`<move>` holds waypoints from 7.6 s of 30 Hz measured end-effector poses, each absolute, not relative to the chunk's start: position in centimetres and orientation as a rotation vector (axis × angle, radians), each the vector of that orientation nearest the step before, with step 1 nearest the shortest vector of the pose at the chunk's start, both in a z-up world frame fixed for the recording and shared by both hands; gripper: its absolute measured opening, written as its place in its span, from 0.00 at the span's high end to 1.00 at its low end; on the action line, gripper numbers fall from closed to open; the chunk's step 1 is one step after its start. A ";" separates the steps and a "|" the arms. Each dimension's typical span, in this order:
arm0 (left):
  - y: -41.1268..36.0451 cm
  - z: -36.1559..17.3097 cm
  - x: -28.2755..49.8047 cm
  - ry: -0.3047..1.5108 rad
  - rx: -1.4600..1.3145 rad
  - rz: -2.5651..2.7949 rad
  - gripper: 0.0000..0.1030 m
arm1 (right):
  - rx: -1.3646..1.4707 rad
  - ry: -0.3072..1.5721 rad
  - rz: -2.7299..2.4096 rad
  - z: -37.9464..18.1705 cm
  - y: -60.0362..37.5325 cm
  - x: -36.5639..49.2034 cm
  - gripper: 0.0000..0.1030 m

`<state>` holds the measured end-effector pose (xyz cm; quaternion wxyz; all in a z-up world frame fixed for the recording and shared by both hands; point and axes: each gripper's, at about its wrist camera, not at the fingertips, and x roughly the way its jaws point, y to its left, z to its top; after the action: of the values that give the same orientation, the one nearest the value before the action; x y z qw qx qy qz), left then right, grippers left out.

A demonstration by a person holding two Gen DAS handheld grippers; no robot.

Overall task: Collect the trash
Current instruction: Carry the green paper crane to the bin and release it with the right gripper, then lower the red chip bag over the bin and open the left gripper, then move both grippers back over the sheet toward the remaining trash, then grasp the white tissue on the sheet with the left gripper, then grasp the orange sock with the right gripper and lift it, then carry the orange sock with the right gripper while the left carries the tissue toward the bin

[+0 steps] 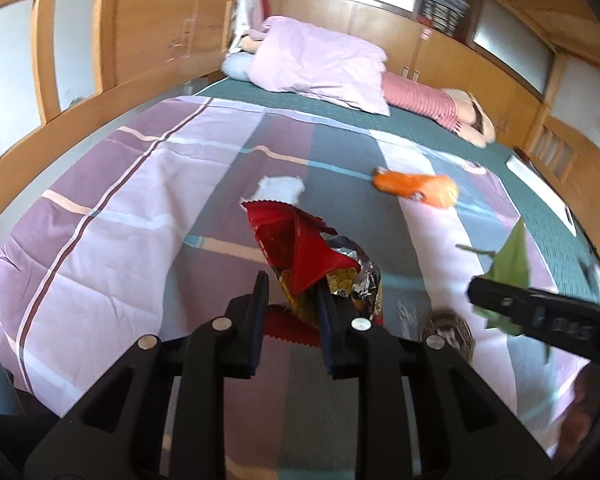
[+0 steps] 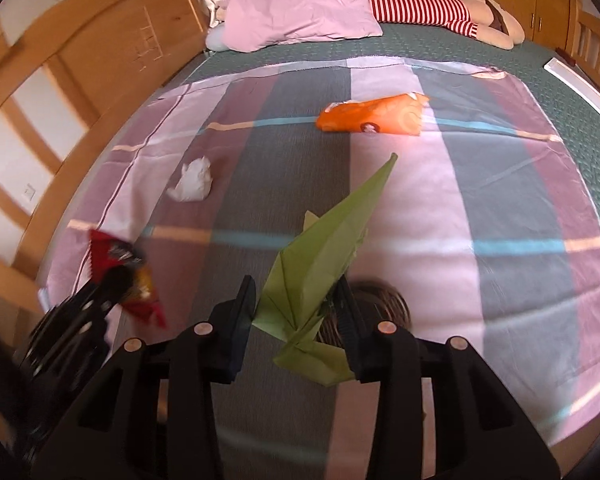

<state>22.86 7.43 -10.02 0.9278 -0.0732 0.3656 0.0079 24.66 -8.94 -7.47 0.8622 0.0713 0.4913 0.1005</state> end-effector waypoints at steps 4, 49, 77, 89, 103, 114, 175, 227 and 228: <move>5.8 -10.3 20.6 0.749 -0.100 -0.018 0.77 | 0.154 1.001 0.198 -6.5 -10.8 20.7 0.61; 6.9 -10.5 14.3 0.732 -0.066 -0.066 0.77 | 0.207 0.937 -0.136 -0.6 -22.4 -0.8 0.22; -8.8 -8.8 1.4 0.758 0.116 -0.965 0.28 | 0.585 0.599 -0.263 3.2 -29.0 -4.9 0.20; -5.4 -7.3 3.2 0.698 -0.019 -0.844 0.14 | 0.582 0.626 -0.252 2.3 -28.6 -4.1 0.20; 2.9 -7.0 10.4 0.678 -0.150 -0.415 0.08 | 0.544 0.706 -0.231 0.4 -27.1 0.0 0.20; 5.5 -7.8 16.1 0.712 -0.086 -0.179 0.05 | 0.456 0.782 -0.203 -1.5 -24.9 4.0 0.20; 11.4 -15.3 26.1 1.013 -0.495 0.254 0.74 | 0.998 1.007 -0.313 -17.7 -18.5 46.9 0.05; 11.7 -15.0 26.3 0.933 -0.410 0.401 0.74 | -0.373 1.283 0.301 -13.4 -3.4 33.0 0.72; 11.8 -15.1 26.3 0.938 -0.415 0.400 0.74 | -0.374 1.274 0.299 -13.5 -3.2 33.1 0.72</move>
<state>26.29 11.76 -15.07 0.8524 -0.1970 0.4455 0.1900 33.13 -3.17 -13.49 0.7772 -0.1730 0.5889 0.1383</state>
